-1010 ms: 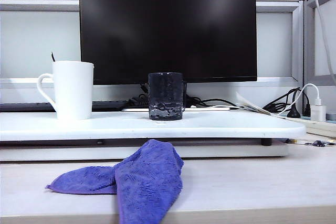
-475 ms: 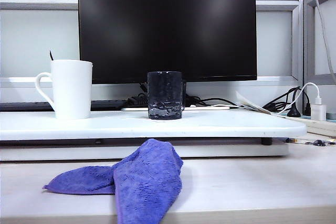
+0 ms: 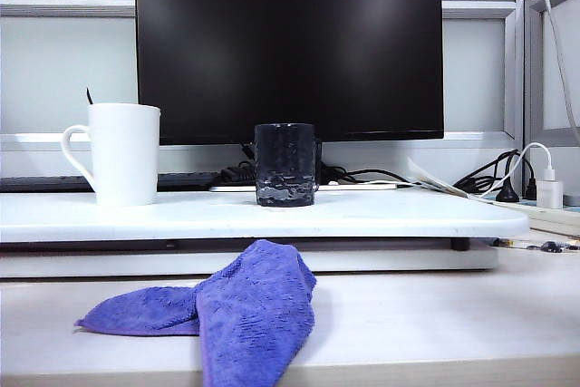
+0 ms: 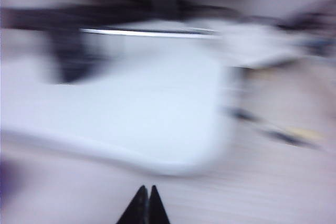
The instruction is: Carefully pick up the black cup and pour some water from the black cup into the white cup.
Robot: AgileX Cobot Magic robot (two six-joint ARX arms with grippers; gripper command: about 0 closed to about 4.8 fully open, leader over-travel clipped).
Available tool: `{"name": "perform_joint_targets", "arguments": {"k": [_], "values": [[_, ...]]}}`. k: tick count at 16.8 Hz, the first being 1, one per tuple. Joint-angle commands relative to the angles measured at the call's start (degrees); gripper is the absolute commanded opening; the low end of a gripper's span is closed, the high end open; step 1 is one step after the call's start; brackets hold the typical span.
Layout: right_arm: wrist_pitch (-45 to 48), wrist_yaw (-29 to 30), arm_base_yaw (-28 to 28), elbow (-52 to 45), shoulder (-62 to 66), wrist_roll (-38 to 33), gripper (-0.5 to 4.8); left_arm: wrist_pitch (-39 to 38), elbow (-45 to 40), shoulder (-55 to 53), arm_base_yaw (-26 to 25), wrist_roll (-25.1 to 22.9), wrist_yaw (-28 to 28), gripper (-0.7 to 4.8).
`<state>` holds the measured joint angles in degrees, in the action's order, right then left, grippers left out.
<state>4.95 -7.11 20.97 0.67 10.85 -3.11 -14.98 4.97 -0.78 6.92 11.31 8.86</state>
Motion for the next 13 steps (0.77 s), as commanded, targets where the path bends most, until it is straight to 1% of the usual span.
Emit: {"name": "perform_joint_targets", "arguments": {"k": [1, 3, 4, 5, 6, 7, 8, 9, 10, 11, 12, 13], "values": [[1.31, -11.34, -2.49, -0.31, -0.04, 5.55, -0.04, 2.64, -0.17, -0.04, -0.04, -5.49, 14.75, -0.07], [1.97, -4.68, -6.40, -0.31, -0.04, 6.29, -0.04, 5.27, -0.20, -0.04, -0.31, -10.71, 10.21, -0.07], [2.84, -0.96, -9.16, -0.31, -0.04, 6.40, -0.04, 8.39, -0.20, -0.04, -0.31, -12.94, 8.76, -0.07], [4.52, 2.86, -14.08, -0.31, -0.04, 6.40, -0.04, 12.04, -0.20, -0.04, -0.33, -16.02, 9.03, -0.07], [5.42, 4.63, -17.05, -0.31, -0.04, 6.38, -0.04, 13.00, -0.20, -0.04, -0.39, -17.29, 9.33, -0.07], [6.16, 7.58, -20.68, -0.31, -0.04, 6.03, -0.03, 12.44, -0.20, -0.04, -0.72, -17.22, 8.63, -0.07], [6.21, 11.82, -23.82, -0.31, -0.04, 4.83, -0.04, 10.27, -0.22, -0.02, -1.16, -16.61, 6.49, -0.07], [5.57, 17.79, -27.15, -0.31, -0.04, 2.03, -0.04, 8.24, -0.44, -0.04, -1.53, -15.89, 4.31, -0.07], [4.81, 22.25, -29.55, -0.31, -0.04, 0.46, -0.05, 7.87, -1.18, -0.02, -1.66, -12.81, 2.58, -0.07], [3.56, 24.15, -31.82, -0.31, -0.04, -0.13, -0.05, 7.85, -2.58, -0.02, -1.62, -8.92, 2.19, -0.07], [2.89, 23.06, -32.15, -0.31, -0.04, -0.11, -0.05, 8.09, -4.13, -0.02, -1.64, -6.69, 1.14, -0.07], [1.75, 22.03, -31.87, -0.31, -0.04, -0.13, -0.05, 5.60, -4.46, -0.07, -1.62, -6.16, 0.90, -0.07]]}}
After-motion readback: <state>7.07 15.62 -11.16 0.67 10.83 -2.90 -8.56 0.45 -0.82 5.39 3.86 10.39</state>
